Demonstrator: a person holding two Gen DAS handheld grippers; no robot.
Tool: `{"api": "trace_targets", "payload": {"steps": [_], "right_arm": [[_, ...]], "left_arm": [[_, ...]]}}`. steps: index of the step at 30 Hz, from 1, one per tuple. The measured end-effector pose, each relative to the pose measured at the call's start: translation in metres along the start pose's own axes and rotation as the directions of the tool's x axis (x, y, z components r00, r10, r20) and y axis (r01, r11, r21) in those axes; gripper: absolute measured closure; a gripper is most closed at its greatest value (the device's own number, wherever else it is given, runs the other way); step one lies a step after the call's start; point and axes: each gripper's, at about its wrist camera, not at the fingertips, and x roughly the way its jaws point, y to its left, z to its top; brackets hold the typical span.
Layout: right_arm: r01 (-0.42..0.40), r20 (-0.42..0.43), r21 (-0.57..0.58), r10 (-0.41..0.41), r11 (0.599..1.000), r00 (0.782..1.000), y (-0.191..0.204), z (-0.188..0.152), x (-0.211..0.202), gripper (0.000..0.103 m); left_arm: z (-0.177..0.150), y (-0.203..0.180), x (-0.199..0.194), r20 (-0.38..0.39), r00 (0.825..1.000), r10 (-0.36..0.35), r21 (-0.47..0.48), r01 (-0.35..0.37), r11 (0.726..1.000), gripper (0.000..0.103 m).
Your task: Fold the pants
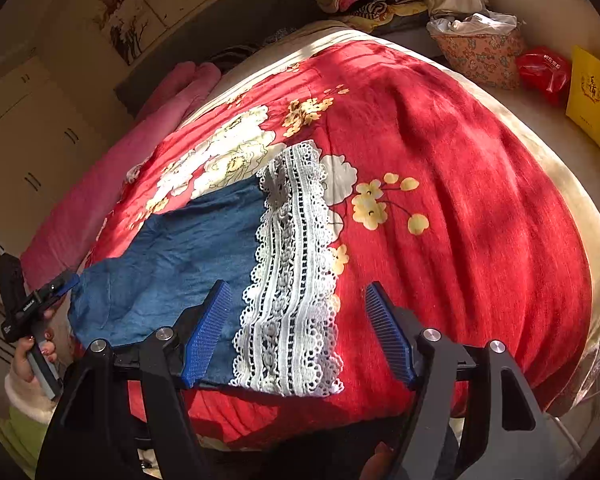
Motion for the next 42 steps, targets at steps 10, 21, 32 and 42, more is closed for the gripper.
{"api": "trace_targets", "payload": {"steps": [10, 21, 32, 42], "right_arm": [[0.008, -0.043, 0.105, -0.004, 0.994, 0.999, -0.007, -0.026, 0.016, 0.033], [-0.057, -0.049, 0.202, 0.068, 0.978, 0.996, -0.013, -0.037, 0.016, 0.035], [-0.097, 0.011, 0.211, 0.097, 0.973, 0.995, -0.013, -0.037, 0.009, 0.077], [0.054, -0.047, 0.113, -0.049, 0.992, 0.998, -0.012, -0.04, 0.01, 0.079]], "left_arm": [[-0.048, 0.095, -0.069, 0.019, 0.98, 0.197, -0.178, -0.191, 0.965, 0.026], [-0.055, 0.103, -0.021, -0.044, 0.989, 0.144, -0.217, -0.151, 0.964, 0.034], [-0.06, 0.114, -0.014, -0.063, 0.99, 0.125, -0.273, -0.138, 0.952, 0.062], [-0.061, 0.112, -0.009, -0.07, 0.985, 0.16, -0.239, -0.173, 0.956, 0.062]]}}
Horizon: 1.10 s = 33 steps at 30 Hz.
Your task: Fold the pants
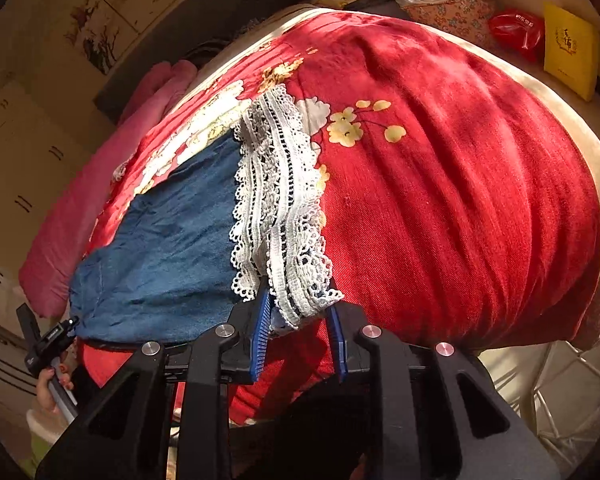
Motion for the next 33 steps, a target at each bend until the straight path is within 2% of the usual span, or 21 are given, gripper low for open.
{"api": "trace_targets", "payload": {"steps": [6, 12, 14, 18, 21, 24, 27, 33], "right_arm": [[0.015, 0.0, -0.016, -0.015, 1.0, 1.0, -0.002, -0.002, 0.001, 0.077], [0.074, 0.021, -0.045, -0.073, 0.996, 0.997, 0.002, -0.001, -0.009, 0.062], [0.091, 0.03, -0.04, -0.09, 0.995, 0.996, 0.001, -0.001, -0.013, 0.057], [0.136, 0.089, -0.05, -0.131, 0.989, 0.987, 0.004, 0.0, -0.032, 0.055], [0.132, 0.15, -0.103, -0.116, 0.986, 0.982, 0.02, 0.0, -0.048, 0.054], [0.096, 0.166, -0.177, -0.067, 0.98, 0.984, 0.045, -0.001, -0.051, 0.054], [0.059, 0.14, -0.236, -0.027, 0.97, 0.99, 0.07, -0.001, -0.042, 0.053], [0.017, 0.064, -0.294, 0.002, 0.956, 0.998, 0.101, -0.004, -0.009, 0.052]], "left_arm": [[-0.001, -0.005, -0.002, 0.013, 0.999, 0.039, 0.042, -0.039, 0.998, 0.059], [-0.002, -0.006, -0.017, 0.046, 0.995, 0.084, 0.066, -0.087, 0.994, 0.047], [-0.001, -0.004, -0.024, 0.059, 0.994, 0.088, 0.059, -0.092, 0.994, 0.046], [0.001, -0.005, -0.048, 0.103, 0.985, 0.14, 0.06, -0.147, 0.987, 0.044], [0.005, -0.012, -0.075, 0.176, 0.971, 0.16, 0.067, -0.174, 0.983, 0.041], [0.011, -0.033, -0.093, 0.223, 0.967, 0.119, 0.112, -0.147, 0.983, 0.038], [0.012, -0.064, -0.094, 0.224, 0.973, 0.048, 0.183, -0.09, 0.979, 0.033], [0.004, -0.123, -0.056, 0.134, 0.988, -0.08, 0.297, 0.037, 0.954, 0.03]]}}
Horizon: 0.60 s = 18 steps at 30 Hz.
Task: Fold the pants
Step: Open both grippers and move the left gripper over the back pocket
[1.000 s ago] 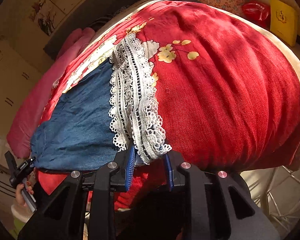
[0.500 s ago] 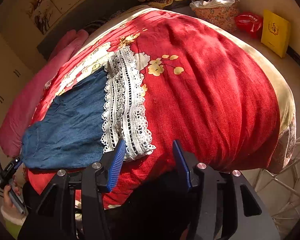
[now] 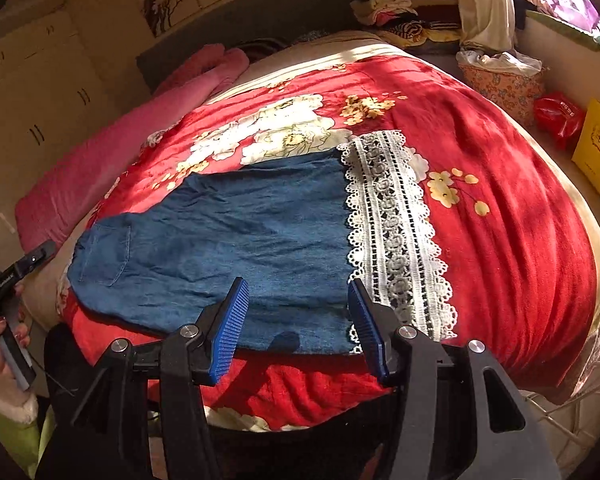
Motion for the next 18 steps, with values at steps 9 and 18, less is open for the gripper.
{"api": "trace_targets", "payload": {"steps": [9, 18], "right_arm": [[0.0, -0.135, 0.022, 0.003, 1.0, 0.991, 0.003, -0.018, 0.045, 0.052], [-0.061, -0.056, 0.071, 0.065, 0.996, 0.996, -0.009, -0.021, 0.029, 0.048]], "left_arm": [[-0.033, -0.048, 0.07, -0.185, 0.981, -0.051, 0.116, 0.073, 0.991, 0.029], [-0.052, -0.053, 0.094, -0.239, 0.971, 0.005, 0.182, 0.04, 0.982, 0.024]]}}
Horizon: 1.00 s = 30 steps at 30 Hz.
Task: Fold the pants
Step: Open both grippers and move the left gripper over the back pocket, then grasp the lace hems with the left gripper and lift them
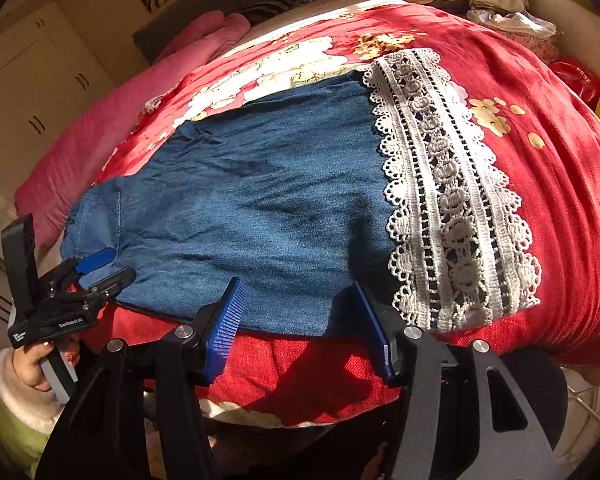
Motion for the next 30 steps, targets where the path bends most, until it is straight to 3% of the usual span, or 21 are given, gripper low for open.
{"api": "trace_targets", "payload": {"steps": [3, 6, 12, 17, 21, 30], "right_arm": [[0.012, 0.067, 0.038, -0.015, 0.999, 0.998, -0.013, 0.001, -0.028, 0.04], [0.033, 0.102, 0.101, -0.044, 0.994, 0.994, -0.034, 0.0, -0.046, 0.037], [0.062, 0.108, 0.187, -0.084, 0.98, 0.991, -0.064, -0.008, -0.054, 0.028], [0.024, 0.097, 0.242, -0.049, 0.97, 0.994, -0.078, -0.013, -0.044, 0.027], [-0.013, 0.085, 0.287, -0.011, 0.958, 0.996, -0.084, -0.014, -0.034, 0.027], [-0.039, 0.095, 0.323, 0.008, 0.946, 0.995, -0.086, -0.012, -0.024, 0.026]], "left_arm": [[0.015, -0.004, -0.021, 0.035, 0.998, -0.056, 0.005, 0.056, 0.998, 0.022], [0.044, -0.021, -0.04, 0.086, 0.994, -0.074, 0.08, 0.067, 0.995, 0.017], [0.112, -0.071, -0.038, 0.129, 0.981, -0.144, 0.221, 0.113, 0.969, 0.012], [0.157, -0.116, 0.001, 0.042, 0.972, -0.231, 0.306, 0.208, 0.929, 0.011], [0.184, -0.141, 0.038, -0.012, 0.968, -0.249, 0.349, 0.238, 0.906, 0.01], [0.209, -0.183, 0.107, -0.134, 0.95, -0.281, 0.459, 0.311, 0.832, 0.011]]}}
